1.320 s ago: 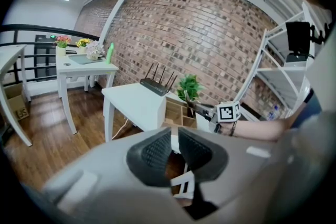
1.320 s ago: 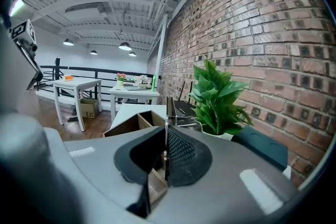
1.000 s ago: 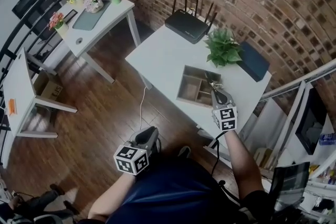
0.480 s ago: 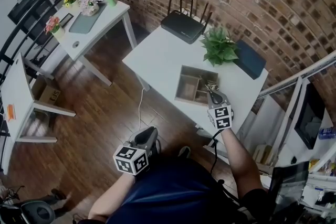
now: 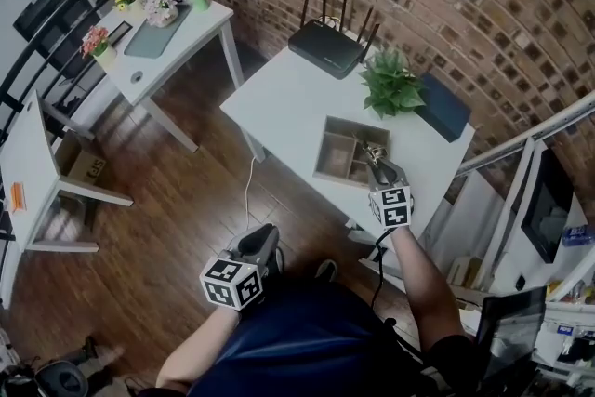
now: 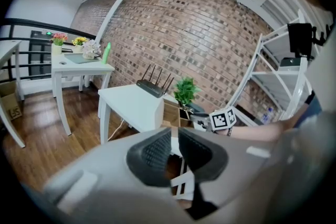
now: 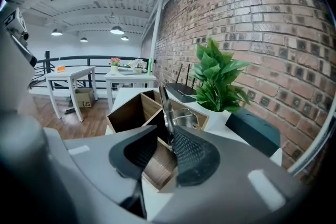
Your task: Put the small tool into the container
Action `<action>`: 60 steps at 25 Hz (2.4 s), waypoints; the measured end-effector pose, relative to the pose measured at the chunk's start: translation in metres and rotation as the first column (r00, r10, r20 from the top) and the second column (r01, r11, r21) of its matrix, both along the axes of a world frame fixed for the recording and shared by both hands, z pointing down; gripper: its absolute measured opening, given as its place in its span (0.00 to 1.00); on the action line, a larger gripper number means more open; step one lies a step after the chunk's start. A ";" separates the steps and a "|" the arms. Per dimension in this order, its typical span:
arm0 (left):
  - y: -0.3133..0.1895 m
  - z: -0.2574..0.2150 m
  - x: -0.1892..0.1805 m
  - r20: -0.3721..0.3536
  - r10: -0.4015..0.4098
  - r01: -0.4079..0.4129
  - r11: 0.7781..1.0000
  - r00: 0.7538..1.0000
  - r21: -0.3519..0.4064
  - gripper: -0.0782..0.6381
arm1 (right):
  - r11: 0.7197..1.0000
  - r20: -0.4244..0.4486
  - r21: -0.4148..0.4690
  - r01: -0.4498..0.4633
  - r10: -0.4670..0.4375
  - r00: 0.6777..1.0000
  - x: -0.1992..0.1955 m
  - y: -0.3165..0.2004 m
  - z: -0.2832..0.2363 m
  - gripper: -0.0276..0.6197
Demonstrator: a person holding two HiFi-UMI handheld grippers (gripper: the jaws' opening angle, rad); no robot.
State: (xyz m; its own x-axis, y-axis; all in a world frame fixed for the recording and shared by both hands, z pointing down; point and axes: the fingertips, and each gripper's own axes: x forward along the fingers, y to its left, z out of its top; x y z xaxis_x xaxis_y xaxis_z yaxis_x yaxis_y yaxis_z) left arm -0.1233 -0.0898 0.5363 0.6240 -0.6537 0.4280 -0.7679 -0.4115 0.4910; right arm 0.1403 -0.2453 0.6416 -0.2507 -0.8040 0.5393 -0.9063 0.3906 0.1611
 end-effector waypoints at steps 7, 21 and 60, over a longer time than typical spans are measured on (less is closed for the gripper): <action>-0.003 -0.004 -0.003 -0.031 0.045 -0.044 0.999 0.999 0.017 0.17 | 0.996 0.028 -0.002 -0.090 0.091 0.996 0.013 0.032 -0.007 0.19; 0.003 0.008 0.029 -0.123 0.275 -0.278 0.961 0.954 -0.005 0.15 | 0.945 0.339 -0.005 -0.327 0.309 0.889 -0.015 0.136 -0.096 0.08; 0.121 -0.008 0.156 0.041 0.289 -0.290 0.957 0.956 0.027 0.13 | 0.993 0.584 0.064 -0.098 0.042 0.810 0.000 0.290 -0.132 0.06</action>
State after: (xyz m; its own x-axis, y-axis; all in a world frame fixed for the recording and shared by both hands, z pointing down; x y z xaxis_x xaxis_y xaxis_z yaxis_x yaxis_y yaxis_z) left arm 0.0331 0.0307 0.5280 0.7734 -0.4610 0.4352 -0.6301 -0.6342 0.4480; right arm 0.1404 0.0450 0.5098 -0.4359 -0.8679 0.2383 -0.8658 0.3322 -0.3741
